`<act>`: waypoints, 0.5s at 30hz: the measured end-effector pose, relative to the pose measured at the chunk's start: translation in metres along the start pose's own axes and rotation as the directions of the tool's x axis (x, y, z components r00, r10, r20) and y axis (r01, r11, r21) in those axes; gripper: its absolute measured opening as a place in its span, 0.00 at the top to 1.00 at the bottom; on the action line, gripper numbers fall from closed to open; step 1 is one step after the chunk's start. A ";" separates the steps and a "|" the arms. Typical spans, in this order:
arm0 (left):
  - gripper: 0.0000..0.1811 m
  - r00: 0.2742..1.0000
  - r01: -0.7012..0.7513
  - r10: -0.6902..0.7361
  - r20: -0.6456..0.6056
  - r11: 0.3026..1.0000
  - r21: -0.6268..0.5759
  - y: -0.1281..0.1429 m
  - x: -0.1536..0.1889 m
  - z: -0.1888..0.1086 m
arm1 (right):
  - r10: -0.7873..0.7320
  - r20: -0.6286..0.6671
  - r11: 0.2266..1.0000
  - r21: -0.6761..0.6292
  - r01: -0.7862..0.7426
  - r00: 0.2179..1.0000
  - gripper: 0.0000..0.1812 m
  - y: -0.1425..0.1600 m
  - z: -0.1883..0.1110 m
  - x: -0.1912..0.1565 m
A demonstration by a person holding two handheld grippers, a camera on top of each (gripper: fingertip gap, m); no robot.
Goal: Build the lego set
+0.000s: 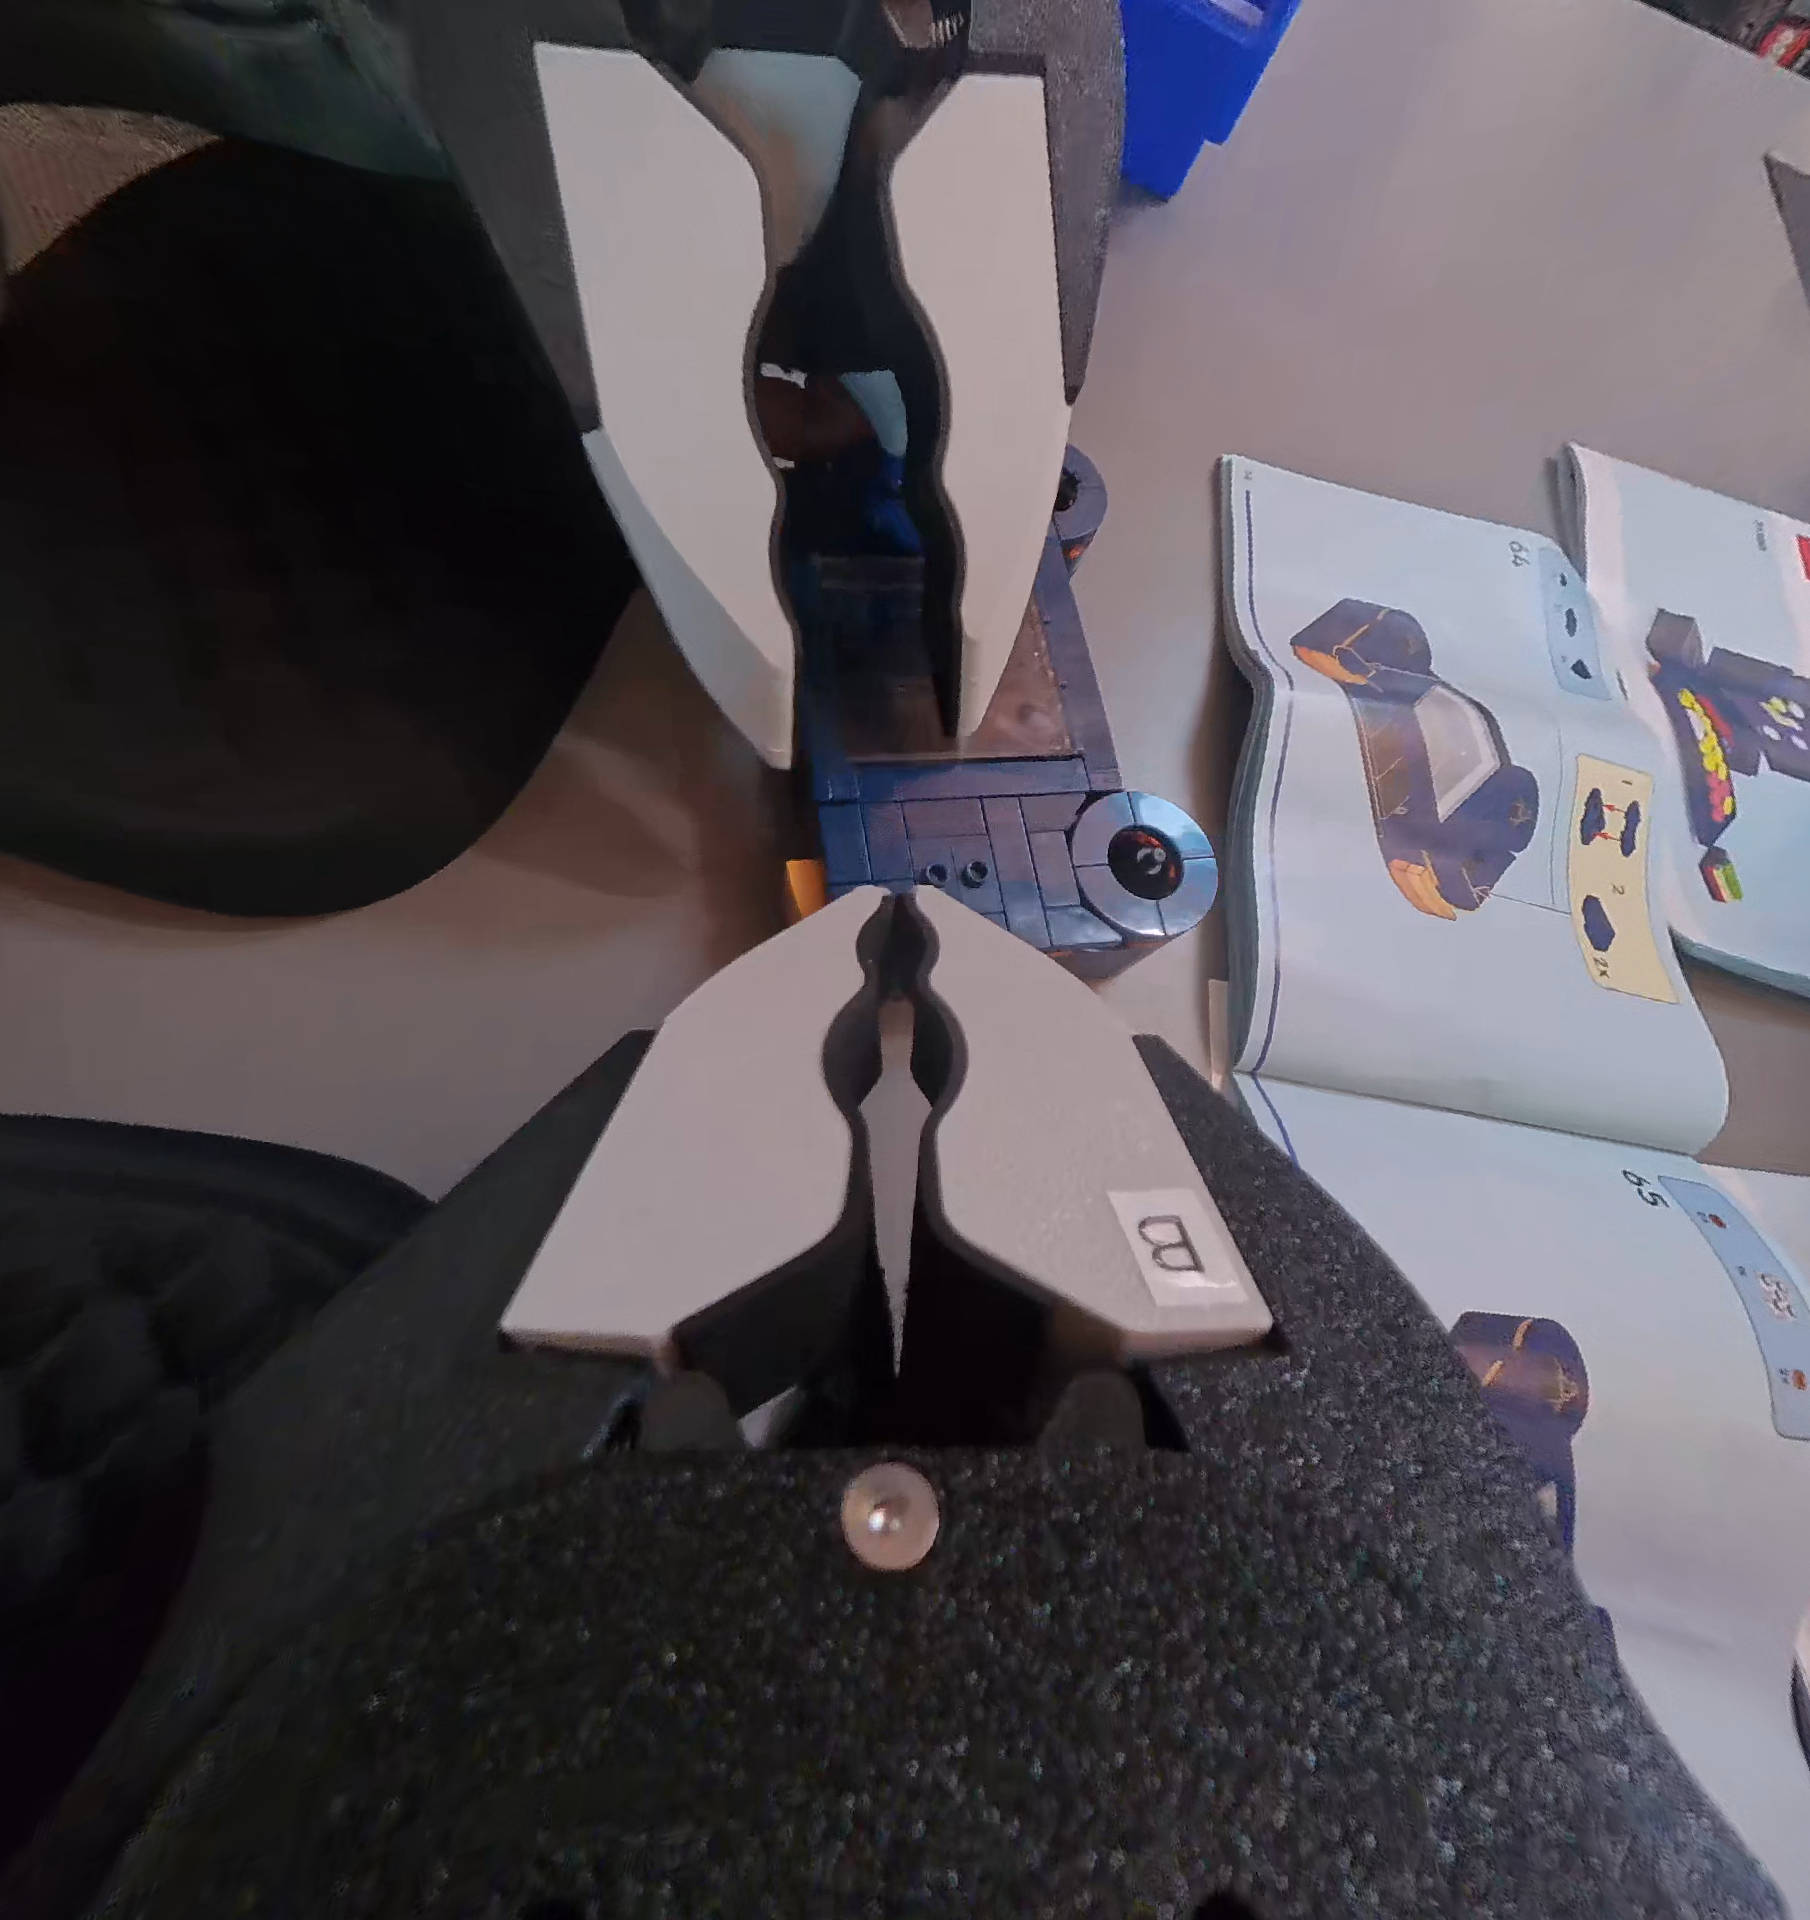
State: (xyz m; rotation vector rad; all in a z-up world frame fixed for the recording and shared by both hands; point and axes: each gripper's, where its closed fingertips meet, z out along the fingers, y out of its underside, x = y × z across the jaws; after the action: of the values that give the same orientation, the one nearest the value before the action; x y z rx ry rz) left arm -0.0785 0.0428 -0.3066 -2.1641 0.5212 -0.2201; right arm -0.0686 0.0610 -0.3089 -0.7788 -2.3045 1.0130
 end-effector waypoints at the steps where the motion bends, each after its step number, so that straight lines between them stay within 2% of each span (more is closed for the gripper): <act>1: 0.83 1.000 -0.001 0.001 -0.009 1.000 -0.003 0.000 0.002 0.000 | 0.004 -0.009 1.000 -0.007 -0.004 1.000 1.00 0.000 0.000 0.000; 4: 0.80 1.000 -0.016 0.015 0.017 1.000 0.023 -0.006 0.001 -0.009 | 0.032 -0.014 0.999 0.000 -0.032 0.999 1.00 -0.001 -0.003 0.002; 7: 0.72 0.990 -0.002 -0.005 0.140 0.999 0.046 -0.003 -0.018 -0.032 | 0.113 -0.080 0.979 0.180 -0.097 0.990 1.00 -0.024 -0.030 0.015; 10: 0.60 0.970 0.114 -0.110 0.218 0.993 -0.005 0.024 -0.035 -0.049 | 0.154 -0.089 0.988 0.041 -0.151 0.984 1.00 -0.004 -0.028 0.007; 12: 0.55 0.952 0.219 -0.200 0.230 0.974 -0.058 0.046 -0.039 -0.054 | 0.172 -0.087 0.985 0.007 -0.172 0.981 1.00 0.002 -0.020 -0.001; 13: 0.54 0.944 0.273 -0.260 0.202 0.961 -0.039 0.048 -0.036 -0.055 | 0.183 -0.075 0.983 -0.013 -0.184 0.980 1.00 0.004 -0.016 -0.006; 15: 0.56 0.936 0.328 -0.312 0.162 0.942 -0.078 0.056 -0.029 -0.054 | 0.180 -0.077 0.982 -0.037 -0.184 0.981 1.00 0.005 -0.010 -0.008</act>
State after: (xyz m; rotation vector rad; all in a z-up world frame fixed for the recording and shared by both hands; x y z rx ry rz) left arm -0.1386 -0.0134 -0.3177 -2.3393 0.0931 -0.2115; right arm -0.0547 0.0633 -0.3088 -1.0436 -2.2310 0.9964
